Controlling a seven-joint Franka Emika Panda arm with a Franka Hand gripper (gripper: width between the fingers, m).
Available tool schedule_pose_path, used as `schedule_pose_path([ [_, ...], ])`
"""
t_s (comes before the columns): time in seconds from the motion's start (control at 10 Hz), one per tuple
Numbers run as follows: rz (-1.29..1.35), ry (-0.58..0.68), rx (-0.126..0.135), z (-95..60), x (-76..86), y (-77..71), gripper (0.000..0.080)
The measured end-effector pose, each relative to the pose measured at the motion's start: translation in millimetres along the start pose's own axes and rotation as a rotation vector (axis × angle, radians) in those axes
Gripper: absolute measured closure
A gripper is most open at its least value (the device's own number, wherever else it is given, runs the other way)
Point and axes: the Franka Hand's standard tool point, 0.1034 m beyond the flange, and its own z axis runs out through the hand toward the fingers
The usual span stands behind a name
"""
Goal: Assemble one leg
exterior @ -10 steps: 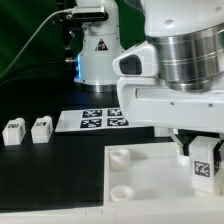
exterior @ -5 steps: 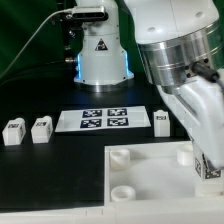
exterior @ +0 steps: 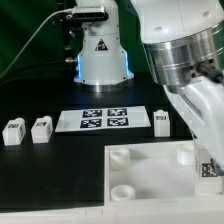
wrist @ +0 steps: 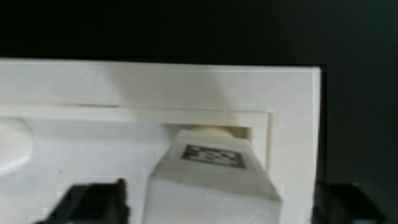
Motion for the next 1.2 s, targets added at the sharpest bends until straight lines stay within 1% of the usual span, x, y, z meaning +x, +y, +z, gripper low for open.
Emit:
schedule_pose_path([
  [0.1,-0.14,0.004,-0.031,-1.6,-0.4,2.0,0.0186],
  [0.2,-0.376,0.022,-0.053,-3.1,0.8,1.7,0.0157],
  [0.5,-0.694,0.014,-0.055,-2.8,1.8,1.7,0.0151],
  [0.6,-0.817,0.025,-0.07,-2.9,2.8,2.1,0.015],
  [0.7,-0.992,0.073,-0.115,-4.1,5.6,0.2,0.015],
  [0.8,-1.133,0.093,-0.134,-5.7,7.7,-3.4,0.015],
  [0.9,-1.262,0.105,-0.124,-4.8,8.9,-6.4,0.015],
  [1.0,-1.333,0.121,-0.107,-1.9,9.6,-7.5,0.015],
  [1.1,-1.283,0.119,-0.105,-1.5,9.1,-6.8,0.015],
  [1.2,-1.266,0.12,-0.103,-1.5,9.3,-6.9,0.0267],
])
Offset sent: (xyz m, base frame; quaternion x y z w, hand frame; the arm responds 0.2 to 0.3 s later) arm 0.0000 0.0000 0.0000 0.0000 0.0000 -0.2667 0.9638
